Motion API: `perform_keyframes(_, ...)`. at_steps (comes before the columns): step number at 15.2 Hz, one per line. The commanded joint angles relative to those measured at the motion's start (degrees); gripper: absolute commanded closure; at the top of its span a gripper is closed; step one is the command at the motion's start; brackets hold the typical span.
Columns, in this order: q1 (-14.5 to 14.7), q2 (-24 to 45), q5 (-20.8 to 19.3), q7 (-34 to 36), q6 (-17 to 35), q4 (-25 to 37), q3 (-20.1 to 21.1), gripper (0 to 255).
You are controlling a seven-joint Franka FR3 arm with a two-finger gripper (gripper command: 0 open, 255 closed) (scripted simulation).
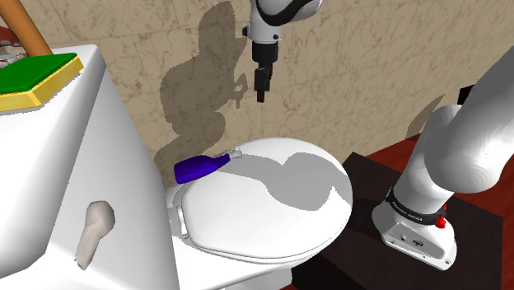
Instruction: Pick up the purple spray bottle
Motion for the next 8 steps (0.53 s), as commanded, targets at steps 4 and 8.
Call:
perform_keyframes(4, 2.2, 9.1, 1.1, -4.9, 2.1, 4.6, 1.5, 0)
perform_keyframes(8, 3.8, 16.2, 1.6, -8.3, 3.4, 8.7, 3.1, 0)
